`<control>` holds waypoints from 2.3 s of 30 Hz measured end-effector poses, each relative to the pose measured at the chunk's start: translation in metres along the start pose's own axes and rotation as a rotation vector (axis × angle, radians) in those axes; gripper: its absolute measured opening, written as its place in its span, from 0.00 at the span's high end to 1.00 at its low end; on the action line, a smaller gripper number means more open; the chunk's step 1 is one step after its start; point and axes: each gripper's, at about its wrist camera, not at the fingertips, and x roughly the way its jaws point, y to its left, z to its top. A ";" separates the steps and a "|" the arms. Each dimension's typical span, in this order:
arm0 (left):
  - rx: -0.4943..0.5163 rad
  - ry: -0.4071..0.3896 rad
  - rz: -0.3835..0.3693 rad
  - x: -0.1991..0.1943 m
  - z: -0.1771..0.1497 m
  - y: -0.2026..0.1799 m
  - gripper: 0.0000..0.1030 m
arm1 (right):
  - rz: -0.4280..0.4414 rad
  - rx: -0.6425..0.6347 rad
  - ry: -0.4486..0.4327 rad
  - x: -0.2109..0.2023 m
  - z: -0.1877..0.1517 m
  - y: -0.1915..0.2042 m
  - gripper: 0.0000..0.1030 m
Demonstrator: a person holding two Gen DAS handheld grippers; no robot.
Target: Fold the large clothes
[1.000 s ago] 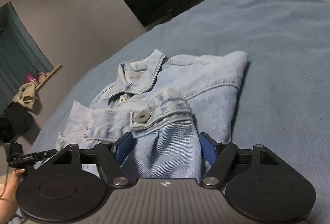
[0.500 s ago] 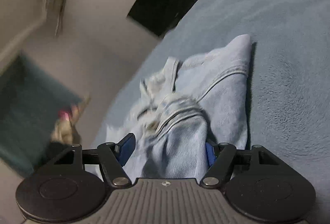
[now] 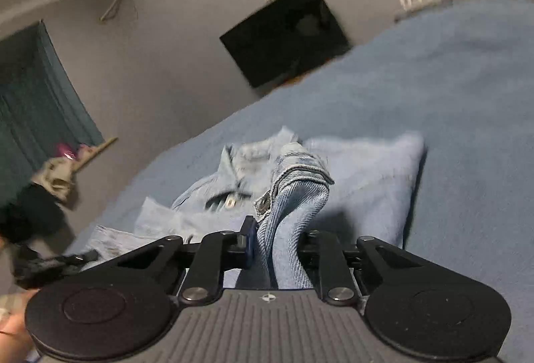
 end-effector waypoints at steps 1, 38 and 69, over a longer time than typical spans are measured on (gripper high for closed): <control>0.015 -0.010 0.019 0.002 0.004 -0.003 0.92 | -0.024 -0.031 -0.026 -0.003 0.005 0.011 0.82; 0.350 0.150 0.421 0.146 0.000 -0.046 0.43 | -0.546 -0.329 0.149 0.174 0.018 0.026 0.77; 0.389 0.203 0.437 0.061 -0.073 -0.098 0.29 | -0.535 -0.277 0.007 0.043 -0.076 0.043 0.46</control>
